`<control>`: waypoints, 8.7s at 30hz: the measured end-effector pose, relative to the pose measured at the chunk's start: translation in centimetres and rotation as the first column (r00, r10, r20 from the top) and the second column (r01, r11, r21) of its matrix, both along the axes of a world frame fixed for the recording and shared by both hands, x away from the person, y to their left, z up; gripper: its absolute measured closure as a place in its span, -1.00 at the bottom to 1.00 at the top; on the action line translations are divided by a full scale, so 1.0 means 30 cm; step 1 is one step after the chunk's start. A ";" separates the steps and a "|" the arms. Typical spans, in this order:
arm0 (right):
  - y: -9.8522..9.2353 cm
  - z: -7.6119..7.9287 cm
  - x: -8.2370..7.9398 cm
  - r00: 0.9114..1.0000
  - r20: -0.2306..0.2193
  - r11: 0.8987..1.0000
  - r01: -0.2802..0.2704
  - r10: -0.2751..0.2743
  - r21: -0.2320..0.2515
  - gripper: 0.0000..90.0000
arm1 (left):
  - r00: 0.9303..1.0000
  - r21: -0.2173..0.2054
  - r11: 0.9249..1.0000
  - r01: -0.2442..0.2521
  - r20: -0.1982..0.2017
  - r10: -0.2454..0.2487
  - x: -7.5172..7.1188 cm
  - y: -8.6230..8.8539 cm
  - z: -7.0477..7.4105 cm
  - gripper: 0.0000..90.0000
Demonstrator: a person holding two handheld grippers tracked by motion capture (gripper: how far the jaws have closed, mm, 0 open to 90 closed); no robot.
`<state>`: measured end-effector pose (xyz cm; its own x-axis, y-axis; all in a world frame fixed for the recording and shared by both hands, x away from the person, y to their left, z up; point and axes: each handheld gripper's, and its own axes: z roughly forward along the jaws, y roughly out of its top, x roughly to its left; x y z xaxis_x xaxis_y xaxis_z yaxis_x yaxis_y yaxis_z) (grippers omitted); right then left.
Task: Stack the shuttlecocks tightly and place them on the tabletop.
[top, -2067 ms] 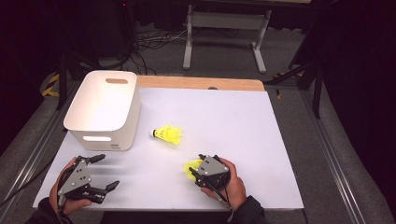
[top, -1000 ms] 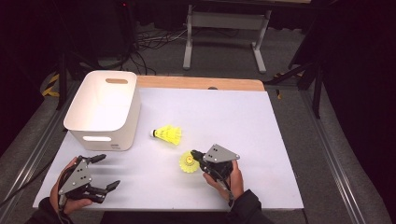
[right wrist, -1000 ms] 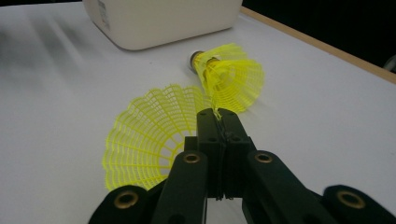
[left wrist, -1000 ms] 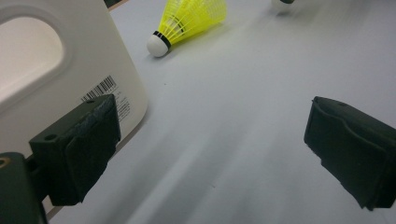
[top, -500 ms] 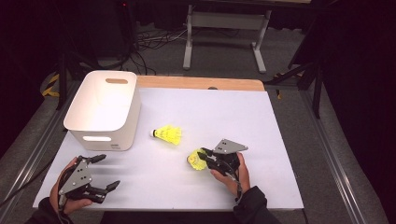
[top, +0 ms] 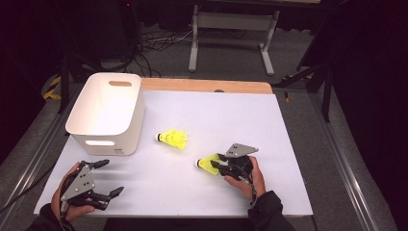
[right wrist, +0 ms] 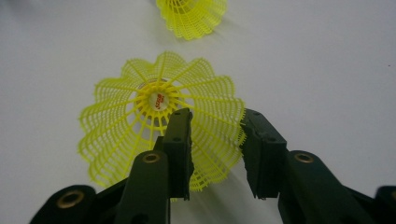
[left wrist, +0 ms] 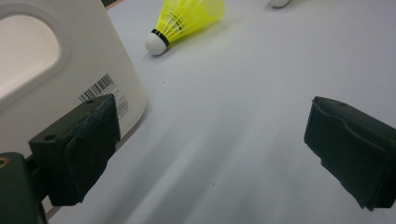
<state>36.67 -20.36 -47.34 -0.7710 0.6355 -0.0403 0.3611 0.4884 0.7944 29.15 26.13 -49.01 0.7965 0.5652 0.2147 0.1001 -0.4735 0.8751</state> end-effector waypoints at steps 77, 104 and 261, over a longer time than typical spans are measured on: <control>-0.078 0.002 -0.049 0.993 0.004 0.991 0.122 -0.122 -0.060 -0.39 | 1.000 -0.003 1.000 -0.012 0.014 0.012 -0.004 -0.004 0.006 -0.89; -0.078 0.021 -0.104 0.998 0.070 0.997 0.017 -0.012 -0.077 0.52 | 1.000 0.013 1.000 -0.016 0.010 0.016 -0.003 -0.002 0.006 -0.89; -0.222 0.128 -0.235 0.979 -0.130 0.986 -0.146 0.155 0.078 -0.30 | 1.000 0.020 0.999 -0.027 -0.002 0.027 0.013 -0.002 0.012 -0.86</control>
